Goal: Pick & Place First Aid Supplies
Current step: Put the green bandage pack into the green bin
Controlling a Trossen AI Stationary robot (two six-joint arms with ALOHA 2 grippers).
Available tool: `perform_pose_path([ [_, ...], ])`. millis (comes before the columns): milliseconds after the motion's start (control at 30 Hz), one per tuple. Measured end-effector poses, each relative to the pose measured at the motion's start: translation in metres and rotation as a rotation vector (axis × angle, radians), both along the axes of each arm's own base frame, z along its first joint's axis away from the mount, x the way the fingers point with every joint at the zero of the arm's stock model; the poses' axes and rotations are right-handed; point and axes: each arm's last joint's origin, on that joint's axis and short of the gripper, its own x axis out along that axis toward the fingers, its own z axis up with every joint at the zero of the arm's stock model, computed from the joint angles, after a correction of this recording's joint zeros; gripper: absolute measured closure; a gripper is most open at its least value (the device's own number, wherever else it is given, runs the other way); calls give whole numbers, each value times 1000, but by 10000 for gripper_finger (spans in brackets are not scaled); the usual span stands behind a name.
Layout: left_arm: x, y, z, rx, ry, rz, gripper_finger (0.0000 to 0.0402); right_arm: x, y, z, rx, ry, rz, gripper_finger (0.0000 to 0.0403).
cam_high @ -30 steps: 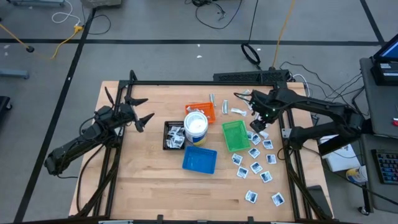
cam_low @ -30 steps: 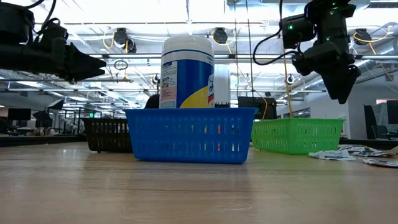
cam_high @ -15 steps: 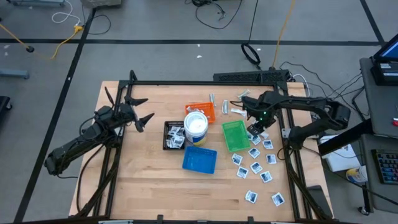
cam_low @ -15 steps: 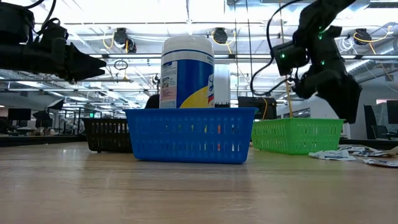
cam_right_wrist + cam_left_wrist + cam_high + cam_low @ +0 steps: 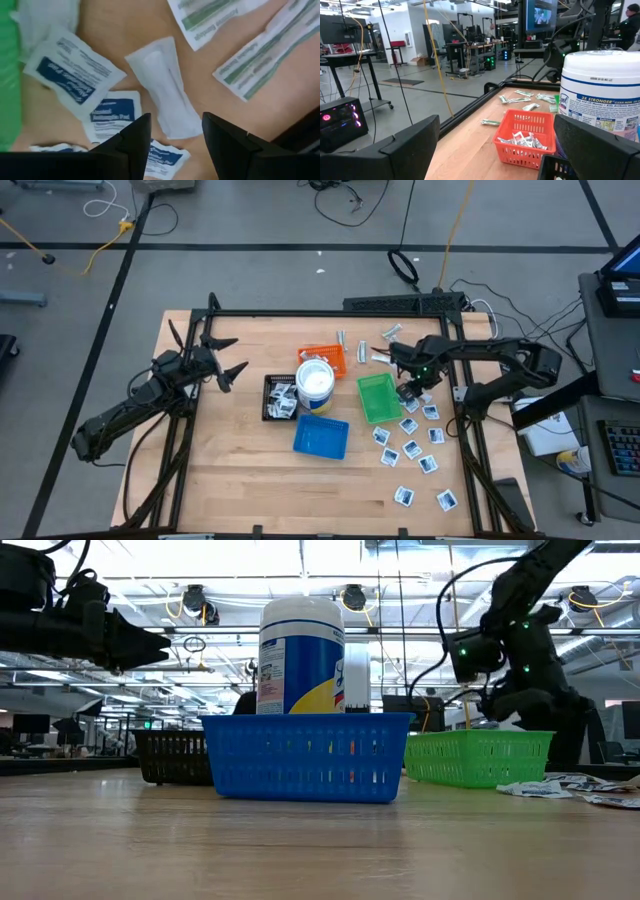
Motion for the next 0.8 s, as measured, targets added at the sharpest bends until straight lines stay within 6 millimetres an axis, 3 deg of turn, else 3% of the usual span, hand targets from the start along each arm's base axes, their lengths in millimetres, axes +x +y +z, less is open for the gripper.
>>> perform_pose_path([
  [367, 0, 0, 0, 0, 0, 0, 4, -7, 7, -16, -2, 4, -22, 241],
  [800, 0, 0, 0, 0, 0, 0, 4, -9, 8, -15, -7, 5, -16, 397],
])
